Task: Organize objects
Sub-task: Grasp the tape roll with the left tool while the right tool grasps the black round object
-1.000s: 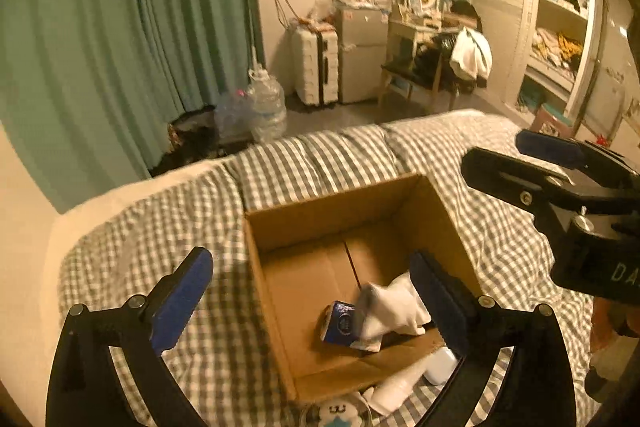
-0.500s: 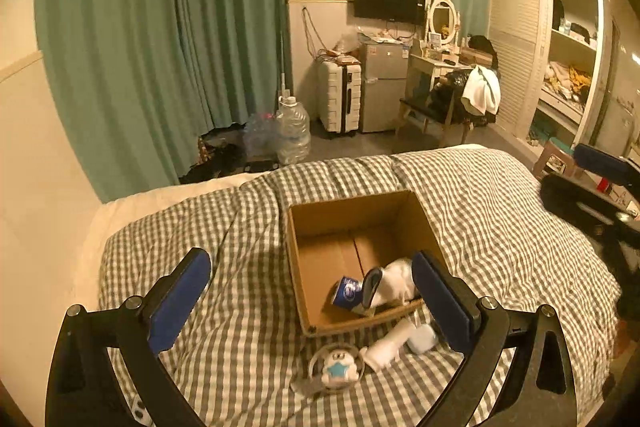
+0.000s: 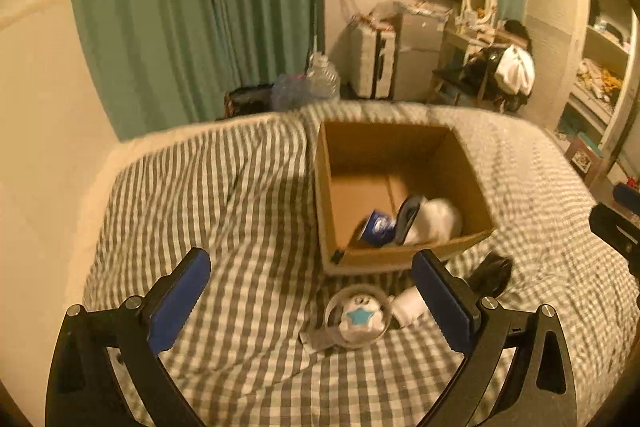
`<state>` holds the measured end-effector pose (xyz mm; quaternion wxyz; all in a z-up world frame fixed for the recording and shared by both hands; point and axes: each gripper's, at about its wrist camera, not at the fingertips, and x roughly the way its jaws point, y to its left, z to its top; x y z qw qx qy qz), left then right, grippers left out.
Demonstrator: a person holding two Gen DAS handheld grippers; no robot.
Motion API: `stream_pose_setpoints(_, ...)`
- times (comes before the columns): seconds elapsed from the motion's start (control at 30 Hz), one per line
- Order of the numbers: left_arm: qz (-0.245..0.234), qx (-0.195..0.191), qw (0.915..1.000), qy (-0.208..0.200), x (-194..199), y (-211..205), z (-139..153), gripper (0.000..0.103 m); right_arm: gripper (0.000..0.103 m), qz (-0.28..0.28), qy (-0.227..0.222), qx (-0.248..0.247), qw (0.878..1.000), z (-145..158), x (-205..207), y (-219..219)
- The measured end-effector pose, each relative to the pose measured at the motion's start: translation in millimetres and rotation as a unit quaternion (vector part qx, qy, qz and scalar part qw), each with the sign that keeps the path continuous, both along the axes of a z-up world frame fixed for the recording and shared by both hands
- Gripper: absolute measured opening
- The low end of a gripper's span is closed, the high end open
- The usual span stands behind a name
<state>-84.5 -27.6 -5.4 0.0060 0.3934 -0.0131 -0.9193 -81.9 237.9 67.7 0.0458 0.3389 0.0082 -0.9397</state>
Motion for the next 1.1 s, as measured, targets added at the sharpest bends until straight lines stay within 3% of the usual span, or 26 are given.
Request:
stream_pose_setpoints(0.27,0.002,-0.009,0.9988,-0.048,-17,9,-84,0.103,0.098,-0.043,-0.069,-0.005,0.997,-96,-19,29)
stream_pose_setpoints(0.6,-0.002,-0.036,0.9969,-0.07,-18,25,-142,0.103,0.098,-0.081,-0.143,0.005,0.986,-174,-59,47)
stream_pose_setpoints(0.87,-0.026,-0.024,0.9958,-0.084,-18,30,-161,0.103,0.098,-0.091,-0.187,-0.026,0.978,-212,-76,52)
stream_pose_setpoints(1.1,-0.041,0.0,0.9959,-0.08,-14,28,-159,0.103,0.097,-0.094,-0.209,-0.039,0.973,-229,-90,58)
